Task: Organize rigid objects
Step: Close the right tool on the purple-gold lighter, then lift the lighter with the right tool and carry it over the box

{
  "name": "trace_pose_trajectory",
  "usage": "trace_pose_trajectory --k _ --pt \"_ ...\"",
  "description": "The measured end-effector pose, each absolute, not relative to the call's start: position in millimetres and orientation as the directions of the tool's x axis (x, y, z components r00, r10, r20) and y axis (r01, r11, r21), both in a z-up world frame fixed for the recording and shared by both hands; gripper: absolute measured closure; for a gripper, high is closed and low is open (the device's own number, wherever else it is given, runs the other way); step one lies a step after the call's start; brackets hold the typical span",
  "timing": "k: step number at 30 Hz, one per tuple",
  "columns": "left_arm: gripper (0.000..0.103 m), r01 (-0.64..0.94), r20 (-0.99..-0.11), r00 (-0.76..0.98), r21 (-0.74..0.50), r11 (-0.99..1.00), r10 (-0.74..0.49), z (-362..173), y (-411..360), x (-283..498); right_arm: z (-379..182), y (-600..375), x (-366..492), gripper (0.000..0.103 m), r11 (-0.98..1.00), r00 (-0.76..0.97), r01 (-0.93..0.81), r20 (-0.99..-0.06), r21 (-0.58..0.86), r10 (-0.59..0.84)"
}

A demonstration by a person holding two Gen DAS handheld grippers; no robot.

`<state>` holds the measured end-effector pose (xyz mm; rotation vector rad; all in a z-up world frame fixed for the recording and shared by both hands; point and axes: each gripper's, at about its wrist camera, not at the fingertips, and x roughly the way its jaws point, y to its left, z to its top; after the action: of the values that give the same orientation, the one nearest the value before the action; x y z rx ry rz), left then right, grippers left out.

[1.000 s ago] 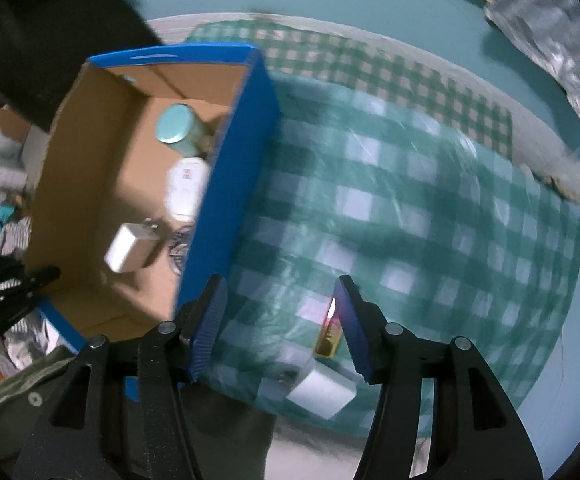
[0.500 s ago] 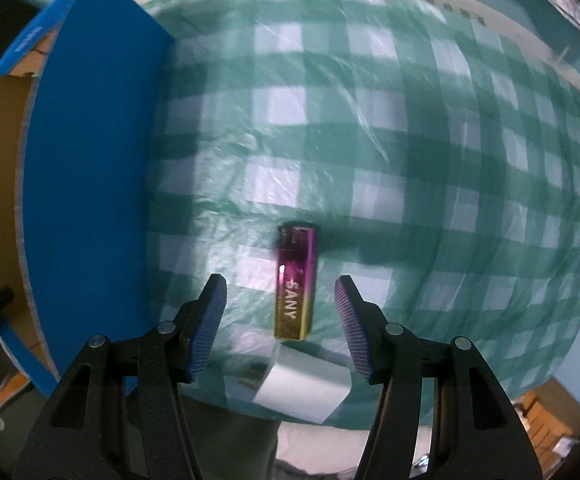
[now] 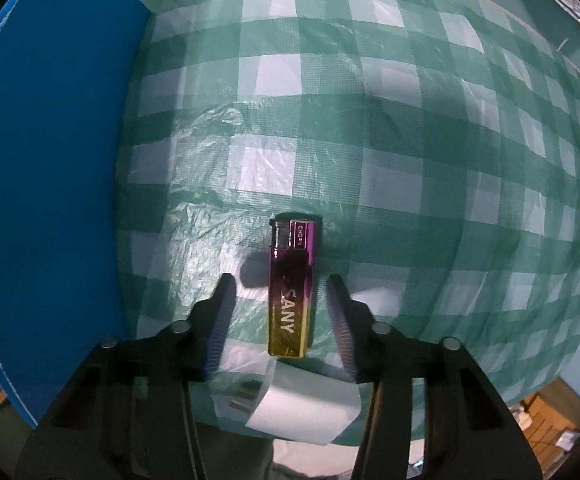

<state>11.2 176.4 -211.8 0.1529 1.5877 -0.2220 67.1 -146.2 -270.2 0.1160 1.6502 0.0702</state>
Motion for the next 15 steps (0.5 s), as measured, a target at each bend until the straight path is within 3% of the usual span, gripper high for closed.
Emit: trace_pose_trajectory --k 7,8,15 --pt "0.092 0.236 -0.998 -0.032 -0.051 0.97 -0.045 -213 180 12 -272 -139 67 0.073 0.996 -0.068 0.019 -0.994 0.085 0.087" --pt "0.092 0.237 -0.998 -0.032 -0.052 0.97 -0.045 -213 180 12 -273 -136 66 0.08 0.997 -0.067 0.012 -0.995 0.074 0.074" --pt "0.092 0.246 -0.998 -0.037 -0.053 0.968 -0.045 -215 180 13 -272 -142 64 0.081 0.996 -0.065 -0.002 -0.994 0.089 0.088"
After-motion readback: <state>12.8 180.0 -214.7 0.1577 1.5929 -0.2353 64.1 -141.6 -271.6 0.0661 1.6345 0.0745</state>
